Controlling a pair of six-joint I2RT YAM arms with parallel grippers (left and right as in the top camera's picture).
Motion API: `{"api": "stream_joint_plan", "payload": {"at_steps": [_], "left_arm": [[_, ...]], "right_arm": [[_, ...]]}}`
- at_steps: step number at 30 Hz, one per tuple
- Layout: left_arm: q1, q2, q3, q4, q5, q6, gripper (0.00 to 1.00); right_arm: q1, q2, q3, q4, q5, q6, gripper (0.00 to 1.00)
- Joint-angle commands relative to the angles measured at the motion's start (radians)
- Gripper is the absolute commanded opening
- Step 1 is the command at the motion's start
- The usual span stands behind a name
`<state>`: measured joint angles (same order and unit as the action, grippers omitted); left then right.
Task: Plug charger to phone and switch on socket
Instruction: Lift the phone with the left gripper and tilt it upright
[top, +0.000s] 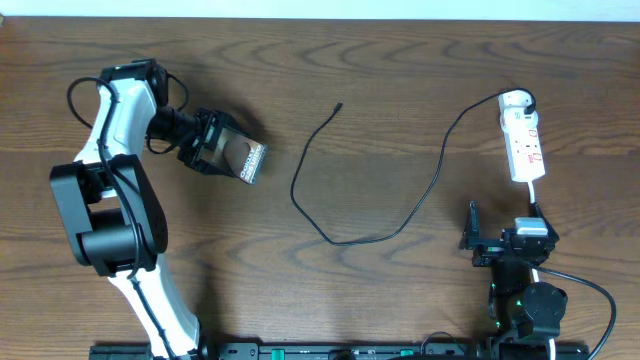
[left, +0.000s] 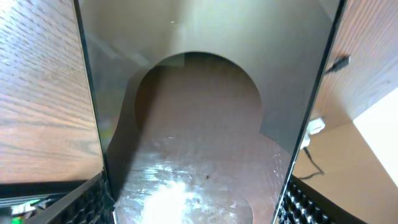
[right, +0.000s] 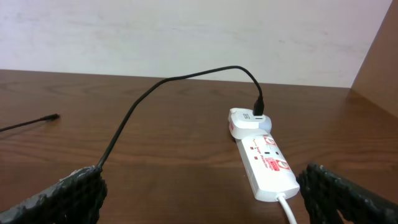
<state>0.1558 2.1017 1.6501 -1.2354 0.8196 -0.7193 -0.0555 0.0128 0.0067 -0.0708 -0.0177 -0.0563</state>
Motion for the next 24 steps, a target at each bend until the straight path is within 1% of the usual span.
{"api": "stream_joint_plan", "payload": {"at_steps": [1,5,24], "left_arm": [[0.0,-0.041,0.035,-0.023,0.064,0.074,0.25],[0.0,-0.041,0.035,-0.041,0.079,0.095,0.24],[0.0,-0.041,0.035,-0.047,0.077,0.098,0.22]], "right_arm": [[0.009,0.0,-0.001,-0.005,0.008,-0.008,0.99],[0.009,0.0,-0.001,-0.005,0.008,-0.008,0.99],[0.009,0.0,-0.001,-0.005,0.008,-0.008,0.99]]}}
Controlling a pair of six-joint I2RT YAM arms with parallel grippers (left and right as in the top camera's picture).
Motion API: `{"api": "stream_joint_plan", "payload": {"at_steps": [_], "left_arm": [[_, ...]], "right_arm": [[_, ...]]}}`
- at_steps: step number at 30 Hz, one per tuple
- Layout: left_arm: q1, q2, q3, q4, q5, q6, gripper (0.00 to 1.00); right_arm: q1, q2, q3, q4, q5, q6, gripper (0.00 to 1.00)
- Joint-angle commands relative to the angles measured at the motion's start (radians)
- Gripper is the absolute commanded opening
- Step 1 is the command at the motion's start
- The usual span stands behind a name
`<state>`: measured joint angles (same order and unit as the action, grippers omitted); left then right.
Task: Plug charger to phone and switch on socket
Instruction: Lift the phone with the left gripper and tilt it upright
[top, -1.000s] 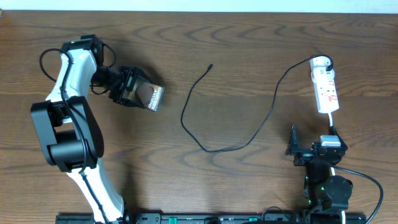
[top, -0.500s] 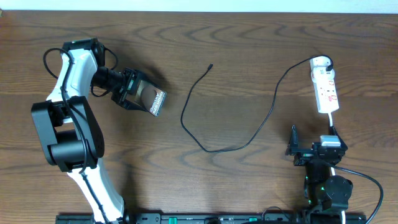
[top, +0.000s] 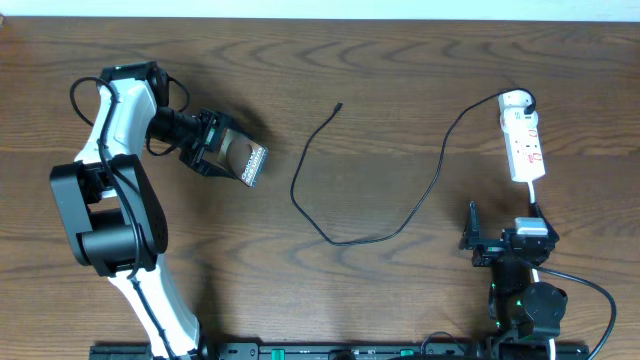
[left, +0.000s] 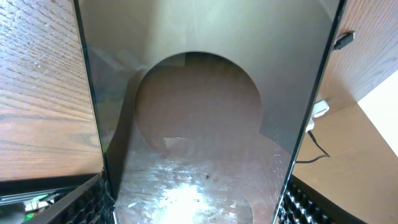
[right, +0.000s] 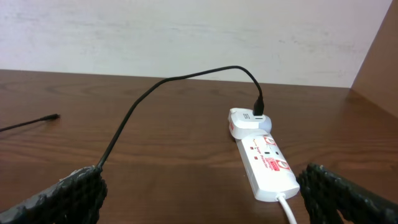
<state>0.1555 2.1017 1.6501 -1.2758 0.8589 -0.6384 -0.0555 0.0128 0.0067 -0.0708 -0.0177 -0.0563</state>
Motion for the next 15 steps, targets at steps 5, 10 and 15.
{"api": "stream_joint_plan", "payload": {"at_steps": [5,10,15], "left_arm": [[0.0,-0.041,0.035,-0.011,0.005,0.018,0.22],[0.0,-0.041,0.035,-0.011,-0.005,0.017,0.22],[0.0,-0.041,0.035,-0.015,-0.034,0.018,0.21]], "right_arm": [[0.009,0.0,-0.001,-0.005,0.008,-0.009,0.99],[0.009,0.0,-0.001,-0.005,0.008,-0.008,0.99],[0.009,0.0,-0.001,0.014,-0.105,0.09,0.99]]}}
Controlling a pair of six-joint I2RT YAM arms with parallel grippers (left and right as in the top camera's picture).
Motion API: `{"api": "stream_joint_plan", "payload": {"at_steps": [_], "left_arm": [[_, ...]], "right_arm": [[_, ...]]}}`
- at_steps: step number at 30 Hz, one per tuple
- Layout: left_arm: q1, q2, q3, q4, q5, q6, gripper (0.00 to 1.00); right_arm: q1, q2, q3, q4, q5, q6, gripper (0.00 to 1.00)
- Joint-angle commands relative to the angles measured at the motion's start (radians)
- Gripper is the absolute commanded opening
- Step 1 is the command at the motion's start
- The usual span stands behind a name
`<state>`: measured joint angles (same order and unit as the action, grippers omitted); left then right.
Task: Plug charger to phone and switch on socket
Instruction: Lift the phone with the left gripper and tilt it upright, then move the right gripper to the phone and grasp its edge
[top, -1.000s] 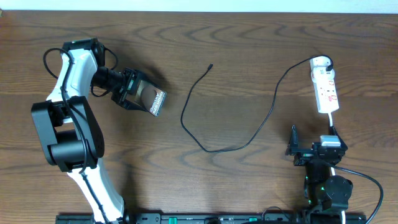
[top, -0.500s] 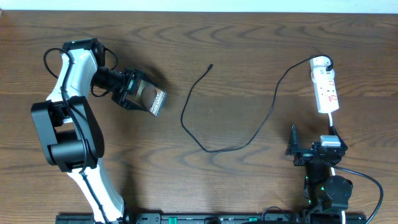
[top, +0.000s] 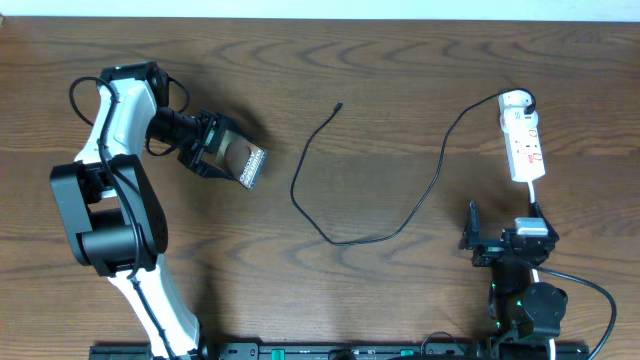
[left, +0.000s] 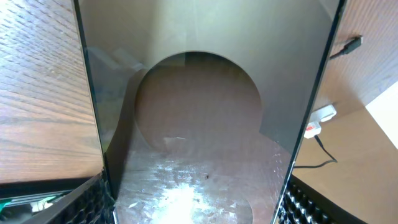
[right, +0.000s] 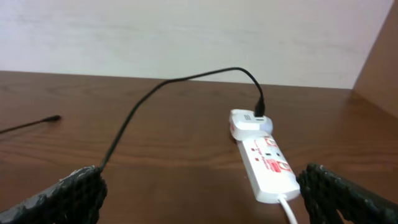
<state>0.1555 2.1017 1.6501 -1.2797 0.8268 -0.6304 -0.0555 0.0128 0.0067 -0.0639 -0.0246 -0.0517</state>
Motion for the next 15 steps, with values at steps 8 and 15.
{"api": "stream_joint_plan", "payload": {"at_steps": [8,15], "left_arm": [[0.0,-0.041,0.035,-0.011,-0.052,0.005,0.19],[0.0,-0.041,0.035,-0.016,-0.054,0.005,0.19]], "right_arm": [[0.009,0.001,-0.001,0.022,-0.547,0.795,0.99],[0.009,0.001,-0.001,0.023,-0.607,1.044,0.99]]}}
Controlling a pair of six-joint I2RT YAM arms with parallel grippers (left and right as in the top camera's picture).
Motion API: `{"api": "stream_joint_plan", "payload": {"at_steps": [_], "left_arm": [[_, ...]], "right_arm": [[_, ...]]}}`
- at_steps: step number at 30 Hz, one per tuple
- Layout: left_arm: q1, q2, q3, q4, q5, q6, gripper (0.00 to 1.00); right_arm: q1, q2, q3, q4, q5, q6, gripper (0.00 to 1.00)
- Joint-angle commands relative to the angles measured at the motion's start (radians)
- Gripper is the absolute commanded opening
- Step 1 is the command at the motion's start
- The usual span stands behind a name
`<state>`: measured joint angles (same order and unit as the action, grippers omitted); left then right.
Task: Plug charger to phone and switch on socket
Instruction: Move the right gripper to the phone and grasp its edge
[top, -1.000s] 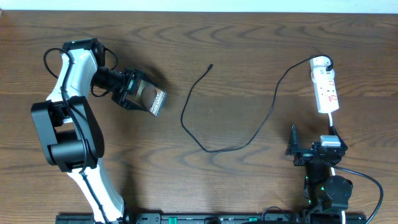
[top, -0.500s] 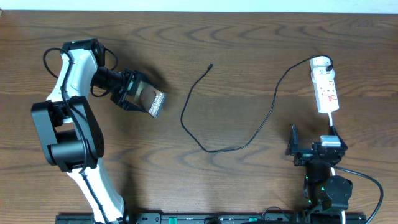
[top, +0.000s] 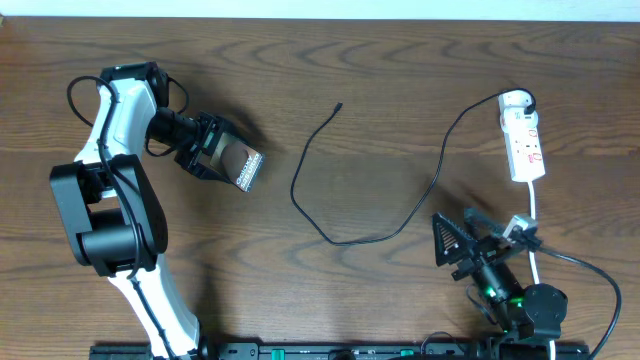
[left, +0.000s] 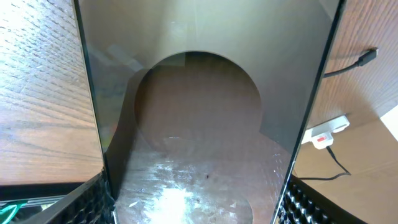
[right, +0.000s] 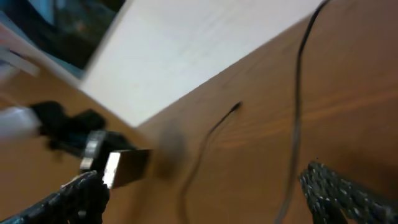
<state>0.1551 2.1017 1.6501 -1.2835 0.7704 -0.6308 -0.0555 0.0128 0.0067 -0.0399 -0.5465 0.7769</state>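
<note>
A dark phone (top: 243, 165) sits in my left gripper (top: 218, 150), which is shut on it left of centre. In the left wrist view the phone (left: 199, 124) fills the frame between my fingers (left: 87, 202). The black charger cable (top: 345, 240) loops across the table; its free plug (top: 338, 105) lies right of the phone and shows again as the plug (left: 368, 56). The cable's other end is in a white adapter (top: 514, 100) on the white power strip (top: 523, 140). My right gripper (top: 441, 240) is open and empty, pointing left. Its view is blurred, showing the phone (right: 127, 167) and cable (right: 298, 81).
Brown wooden table (top: 400, 60) with a pale wall beyond its far edge. The power strip's white lead (top: 532, 205) runs toward the right arm's base (top: 525, 305). The left arm's body (top: 105, 215) stands at the near left.
My right gripper has swung from facing the power strip to pointing left toward the cable and phone, still open. The phone in my left gripper has turned slightly; plug and strip show more in its view.
My left gripper held the phone at the left throughout, turning it little by little so the cable plug and power strip came further into its view. My right gripper stayed open facing the strip, and now points left across the table.
</note>
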Motion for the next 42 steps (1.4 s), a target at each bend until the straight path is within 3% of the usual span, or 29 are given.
{"api": "stream_joint_plan", "payload": {"at_steps": [1,5,8,11,14,22,28,33,42], "left_arm": [[0.001,-0.041,0.035,-0.014,0.003,0.005,0.19],[0.001,-0.041,0.035,-0.015,0.008,-0.033,0.19],[0.001,-0.041,0.035,-0.011,0.071,-0.039,0.19],[0.0,-0.041,0.036,0.01,0.099,-0.06,0.19],[-0.014,-0.041,0.037,0.029,0.028,-0.095,0.19],[-0.113,-0.041,0.045,0.088,-0.069,-0.154,0.19],[-0.152,-0.041,0.045,0.111,-0.094,-0.194,0.19],[-0.175,-0.041,0.047,0.112,-0.171,-0.205,0.15],[-0.212,-0.041,0.05,0.115,-0.245,-0.193,0.14]], "right_arm": [[0.009,0.001,-0.001,-0.001,-0.085,0.241,0.99],[0.009,0.001,-0.001,-0.002,-0.097,0.238,0.98],[0.009,0.001,-0.001,0.0,-0.101,0.236,0.92],[0.009,0.014,0.018,-0.002,-0.135,0.161,0.85],[0.01,0.098,0.092,-0.012,-0.149,0.082,0.84],[0.075,0.568,0.439,-0.175,-0.145,-0.235,0.8],[0.277,0.909,0.733,-0.325,0.04,-0.392,0.79],[0.456,1.145,0.914,-0.368,0.164,-0.427,0.85],[0.59,1.611,1.215,-0.356,0.046,-0.422,0.81]]}}
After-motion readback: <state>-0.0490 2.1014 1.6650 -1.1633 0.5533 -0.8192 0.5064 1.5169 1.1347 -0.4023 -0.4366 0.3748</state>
